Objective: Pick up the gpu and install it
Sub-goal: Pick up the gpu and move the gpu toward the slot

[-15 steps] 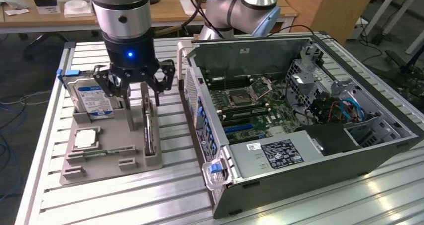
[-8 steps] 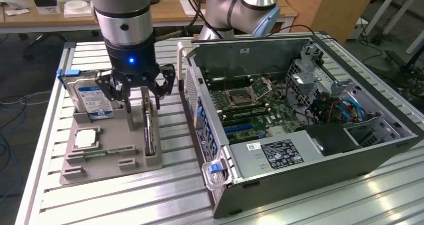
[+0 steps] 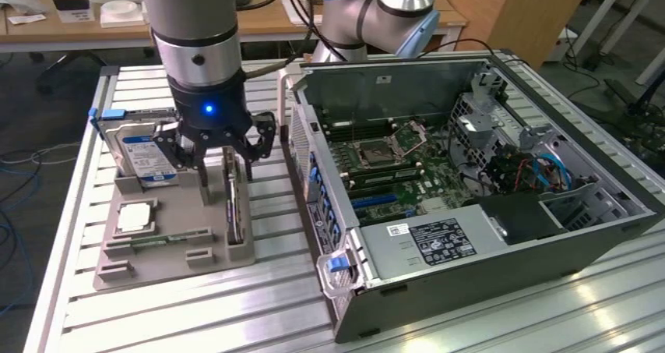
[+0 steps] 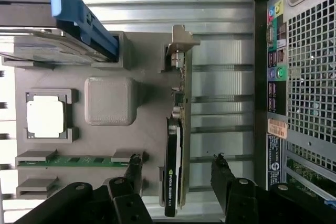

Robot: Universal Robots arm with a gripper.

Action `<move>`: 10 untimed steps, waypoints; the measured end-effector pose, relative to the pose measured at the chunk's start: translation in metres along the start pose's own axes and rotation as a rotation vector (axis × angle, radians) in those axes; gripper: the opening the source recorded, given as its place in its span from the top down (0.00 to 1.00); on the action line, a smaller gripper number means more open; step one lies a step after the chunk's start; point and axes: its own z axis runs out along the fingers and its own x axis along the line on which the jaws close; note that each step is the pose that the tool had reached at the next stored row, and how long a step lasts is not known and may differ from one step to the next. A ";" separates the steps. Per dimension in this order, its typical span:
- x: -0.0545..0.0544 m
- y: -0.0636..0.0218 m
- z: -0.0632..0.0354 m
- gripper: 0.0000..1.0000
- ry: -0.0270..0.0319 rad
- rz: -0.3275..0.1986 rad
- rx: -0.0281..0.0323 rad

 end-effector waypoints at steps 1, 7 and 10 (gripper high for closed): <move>0.000 -0.0007 0.0018 0.35 0.0000 0.002 0.0001; -0.001 -0.0012 0.0126 0.35 -0.0003 0.028 0.0007; -0.001 -0.0014 0.0182 0.35 -0.0004 0.033 0.0008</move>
